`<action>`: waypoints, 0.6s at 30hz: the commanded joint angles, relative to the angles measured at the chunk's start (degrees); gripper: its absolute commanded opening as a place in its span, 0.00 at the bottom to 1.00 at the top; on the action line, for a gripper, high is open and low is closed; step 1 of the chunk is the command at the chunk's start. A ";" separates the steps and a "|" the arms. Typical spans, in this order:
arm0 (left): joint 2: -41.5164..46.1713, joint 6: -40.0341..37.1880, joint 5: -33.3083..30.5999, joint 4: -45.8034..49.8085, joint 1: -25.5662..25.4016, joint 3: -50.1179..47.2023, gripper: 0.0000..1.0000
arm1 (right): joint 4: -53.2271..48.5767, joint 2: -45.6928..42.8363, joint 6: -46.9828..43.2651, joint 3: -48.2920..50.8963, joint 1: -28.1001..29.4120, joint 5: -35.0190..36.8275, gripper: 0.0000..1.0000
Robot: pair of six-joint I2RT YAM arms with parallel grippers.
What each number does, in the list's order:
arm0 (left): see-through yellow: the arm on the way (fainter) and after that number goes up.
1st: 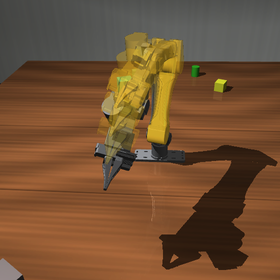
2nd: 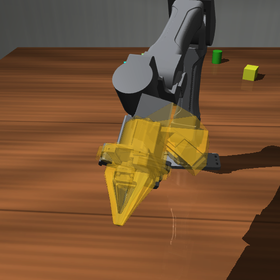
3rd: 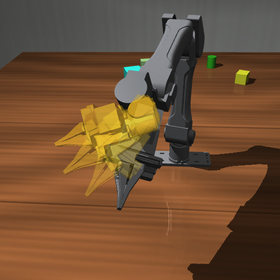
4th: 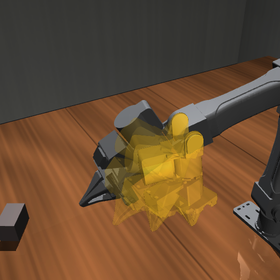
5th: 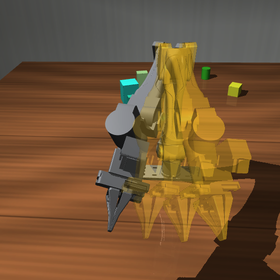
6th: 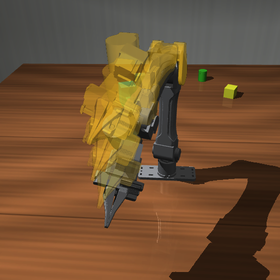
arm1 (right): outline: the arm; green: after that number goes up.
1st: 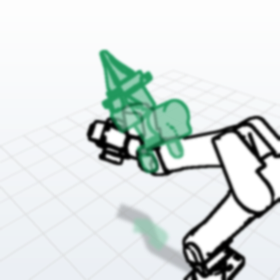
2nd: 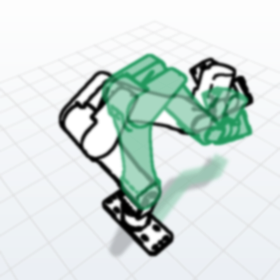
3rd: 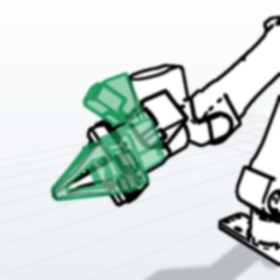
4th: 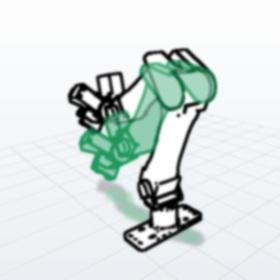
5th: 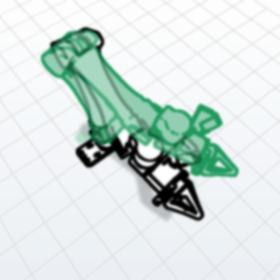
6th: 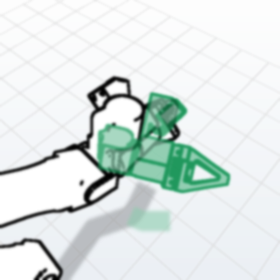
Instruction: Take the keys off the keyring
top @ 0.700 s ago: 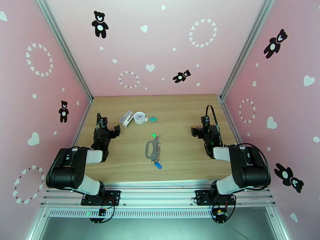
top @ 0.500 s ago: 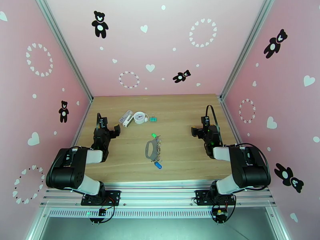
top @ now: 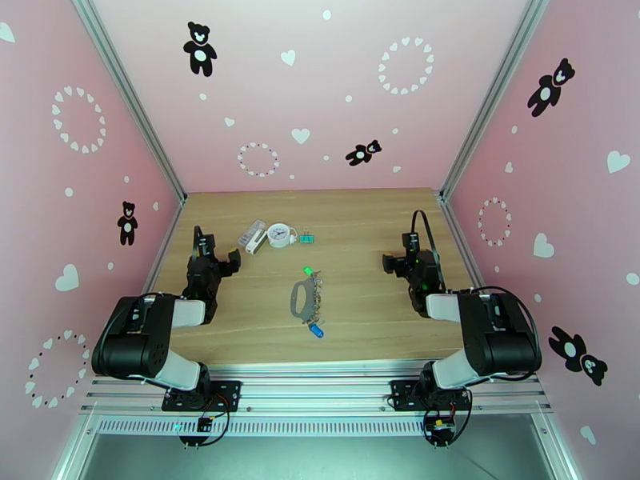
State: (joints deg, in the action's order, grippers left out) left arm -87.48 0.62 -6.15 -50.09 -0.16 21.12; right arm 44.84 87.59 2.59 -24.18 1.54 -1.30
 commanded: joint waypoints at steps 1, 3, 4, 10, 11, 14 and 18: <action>0.38 -0.62 1.49 0.69 0.12 0.95 0.98 | -0.43 0.21 0.04 -0.07 0.04 0.16 0.99; 0.38 -0.62 1.50 0.71 0.16 0.94 0.99 | -0.37 0.27 0.05 -0.06 0.04 0.16 0.99; 0.38 -0.62 1.46 0.69 0.16 0.94 0.98 | -0.39 0.21 0.04 -0.03 0.04 0.16 0.99; 0.36 -0.62 1.49 0.69 0.16 0.85 0.99 | -0.02 0.07 -0.09 0.19 0.04 -0.11 0.99; 0.38 -0.62 1.47 0.69 0.16 0.90 0.99 | 0.05 0.01 -0.04 0.23 0.04 -0.11 0.99; 0.88 -0.93 2.47 0.69 0.16 0.76 0.98 | -1.45 -1.28 -0.16 -0.01 0.04 -0.08 0.99; 7.23 -0.98 3.77 6.44 0.16 0.09 0.99 | -6.11 -6.10 0.47 -0.36 0.04 0.95 0.99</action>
State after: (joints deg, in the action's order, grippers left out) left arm -85.60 0.16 -4.27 -47.81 -0.16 21.10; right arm 43.13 86.13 2.59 -24.18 1.54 -1.17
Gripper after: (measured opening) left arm 0.985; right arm 0.992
